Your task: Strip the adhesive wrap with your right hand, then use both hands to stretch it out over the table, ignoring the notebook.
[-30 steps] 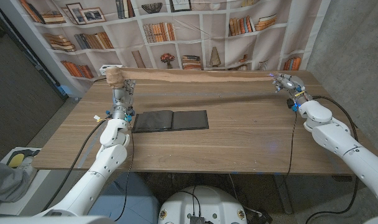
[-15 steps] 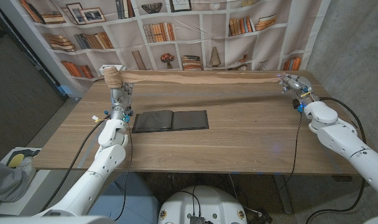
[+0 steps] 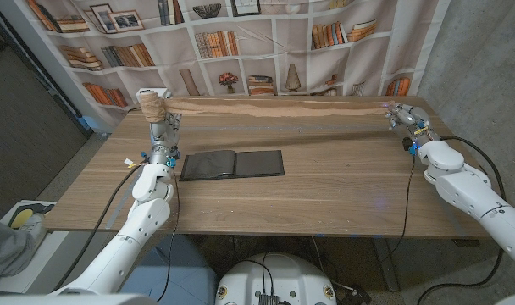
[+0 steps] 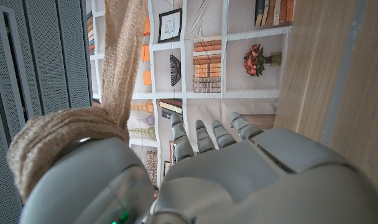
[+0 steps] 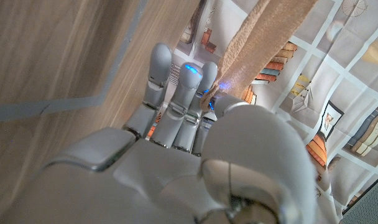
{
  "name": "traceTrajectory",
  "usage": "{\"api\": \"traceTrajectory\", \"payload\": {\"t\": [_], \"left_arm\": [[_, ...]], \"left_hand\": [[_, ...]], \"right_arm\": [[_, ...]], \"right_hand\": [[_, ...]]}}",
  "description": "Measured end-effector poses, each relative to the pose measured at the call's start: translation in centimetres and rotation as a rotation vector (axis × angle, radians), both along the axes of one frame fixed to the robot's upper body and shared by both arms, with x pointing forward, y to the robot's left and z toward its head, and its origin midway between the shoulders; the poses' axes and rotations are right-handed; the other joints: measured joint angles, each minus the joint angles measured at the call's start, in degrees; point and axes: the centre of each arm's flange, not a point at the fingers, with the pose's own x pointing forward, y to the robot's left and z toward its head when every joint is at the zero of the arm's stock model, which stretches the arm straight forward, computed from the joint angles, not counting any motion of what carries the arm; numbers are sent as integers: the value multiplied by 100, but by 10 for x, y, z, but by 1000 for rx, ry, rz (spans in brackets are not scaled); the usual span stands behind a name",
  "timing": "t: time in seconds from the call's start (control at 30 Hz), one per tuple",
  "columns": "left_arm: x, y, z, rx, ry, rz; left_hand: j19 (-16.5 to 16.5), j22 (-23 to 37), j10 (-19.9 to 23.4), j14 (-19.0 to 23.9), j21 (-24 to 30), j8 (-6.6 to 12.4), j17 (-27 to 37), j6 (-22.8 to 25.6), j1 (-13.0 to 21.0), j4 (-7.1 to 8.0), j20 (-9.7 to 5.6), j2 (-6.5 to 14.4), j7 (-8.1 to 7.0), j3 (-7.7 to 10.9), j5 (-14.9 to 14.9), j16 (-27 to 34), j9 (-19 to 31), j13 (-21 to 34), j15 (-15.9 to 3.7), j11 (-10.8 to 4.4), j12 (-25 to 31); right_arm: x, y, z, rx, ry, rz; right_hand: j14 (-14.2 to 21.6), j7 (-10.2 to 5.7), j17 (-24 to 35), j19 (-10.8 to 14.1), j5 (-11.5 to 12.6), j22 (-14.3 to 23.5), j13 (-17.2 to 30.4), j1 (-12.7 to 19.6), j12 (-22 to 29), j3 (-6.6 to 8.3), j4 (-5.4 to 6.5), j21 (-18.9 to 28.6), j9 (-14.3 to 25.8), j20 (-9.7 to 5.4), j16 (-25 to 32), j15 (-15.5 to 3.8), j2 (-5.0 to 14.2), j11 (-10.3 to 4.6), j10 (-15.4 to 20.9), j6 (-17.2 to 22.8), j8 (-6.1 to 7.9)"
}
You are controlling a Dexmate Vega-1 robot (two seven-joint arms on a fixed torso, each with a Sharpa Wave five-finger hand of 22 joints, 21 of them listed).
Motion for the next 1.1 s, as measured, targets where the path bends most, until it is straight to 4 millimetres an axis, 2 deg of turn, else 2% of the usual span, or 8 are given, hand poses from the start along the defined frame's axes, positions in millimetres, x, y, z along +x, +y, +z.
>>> {"api": "traceTrajectory", "payload": {"t": [0.33, 1.1], "left_arm": [[0, -1, 0, 1, 3, -4], [4, -2, 3, 10, 1, -11]], "left_hand": [[0, 0, 0, -20, 0, 46, 0, 0, -2, 0, 0, 3, 0, 0, -45, 0, 0, -29, -20, 0, 22], [0, 0, 1, -20, 0, 46, 1, 0, -53, 0, 0, -8, 0, 0, -44, 0, 1, -28, -20, 1, 22]], "right_arm": [[5, 0, -4, 12, 9, 1], [11, 5, 0, 3, 12, 15]], "right_hand": [[0, 0, 0, 0, 0, 7, 0, -13, 0, 25, 25, 0, 0, 0, 0, 0, 13, 0, 0, 0, 0], [-21, 0, 0, 0, 0, -2, -3, -51, 20, 48, 0, 0, -28, 0, 43, 22, 6, 0, 0, 0, 0]]}}
